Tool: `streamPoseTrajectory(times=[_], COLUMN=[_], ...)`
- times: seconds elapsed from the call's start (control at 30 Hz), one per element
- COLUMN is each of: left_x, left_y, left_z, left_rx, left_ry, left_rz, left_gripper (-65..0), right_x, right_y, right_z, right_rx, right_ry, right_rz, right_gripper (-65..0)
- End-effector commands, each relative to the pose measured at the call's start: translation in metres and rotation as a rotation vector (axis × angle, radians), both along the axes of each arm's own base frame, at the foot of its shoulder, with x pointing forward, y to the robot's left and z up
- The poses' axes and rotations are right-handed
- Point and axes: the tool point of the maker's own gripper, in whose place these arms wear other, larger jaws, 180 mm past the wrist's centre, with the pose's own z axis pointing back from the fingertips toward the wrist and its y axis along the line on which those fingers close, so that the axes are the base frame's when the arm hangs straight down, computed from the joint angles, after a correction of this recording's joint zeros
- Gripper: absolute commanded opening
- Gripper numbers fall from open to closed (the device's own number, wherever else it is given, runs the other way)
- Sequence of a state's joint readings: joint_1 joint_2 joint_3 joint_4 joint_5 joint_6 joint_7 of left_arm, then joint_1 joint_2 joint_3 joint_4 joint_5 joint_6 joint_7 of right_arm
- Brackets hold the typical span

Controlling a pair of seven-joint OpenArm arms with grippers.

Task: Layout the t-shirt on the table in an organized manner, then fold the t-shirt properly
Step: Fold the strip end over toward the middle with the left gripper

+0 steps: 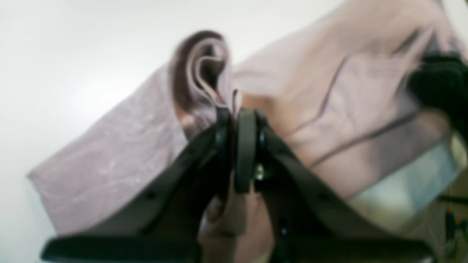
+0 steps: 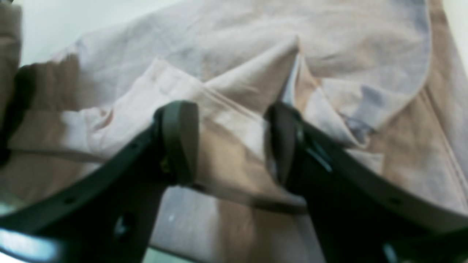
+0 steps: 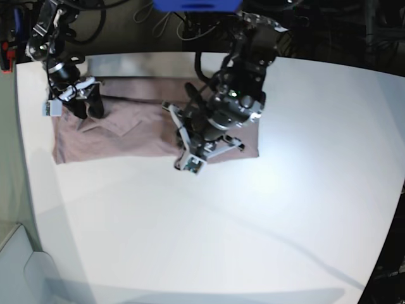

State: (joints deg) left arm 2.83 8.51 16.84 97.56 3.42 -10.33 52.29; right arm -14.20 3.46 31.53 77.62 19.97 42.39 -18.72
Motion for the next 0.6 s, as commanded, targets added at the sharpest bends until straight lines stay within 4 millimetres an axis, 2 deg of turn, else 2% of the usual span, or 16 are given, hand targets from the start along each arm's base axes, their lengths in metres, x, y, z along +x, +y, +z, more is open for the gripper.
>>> streamPoseTrajectory(times=[0.0,0.1,0.27,0.57], left_x=[0.005,-0.004,-0.002,-0.002], left_y=[-0.011,-0.026,-0.022,-0.022], left_z=[0.010,-0.004,-0.025,-0.026], left_rx=[-0.032,-0.031,-0.002,-0.001], left_ry=[-0.035,-0.001,0.052,0.056], left_rz=[-0.001,-0.010,0.035,0.040], left_gripper=[-64.9,-64.9,-64.6,-64.4], right_x=[-0.024,-0.025,-0.024,-0.025], right_y=[-0.006,-0.007,-0.011,-0.011], right_z=[-0.027,-0.027,-0.026,-0.026], right_rx=[-0.065,-0.067,-0.078,-0.078], right_ry=[0.160,0.161,0.160,0.161], right_rz=[0.015,0.016,0.018,0.018], right_gripper=[-32.6,-32.6,-32.6,-32.6])
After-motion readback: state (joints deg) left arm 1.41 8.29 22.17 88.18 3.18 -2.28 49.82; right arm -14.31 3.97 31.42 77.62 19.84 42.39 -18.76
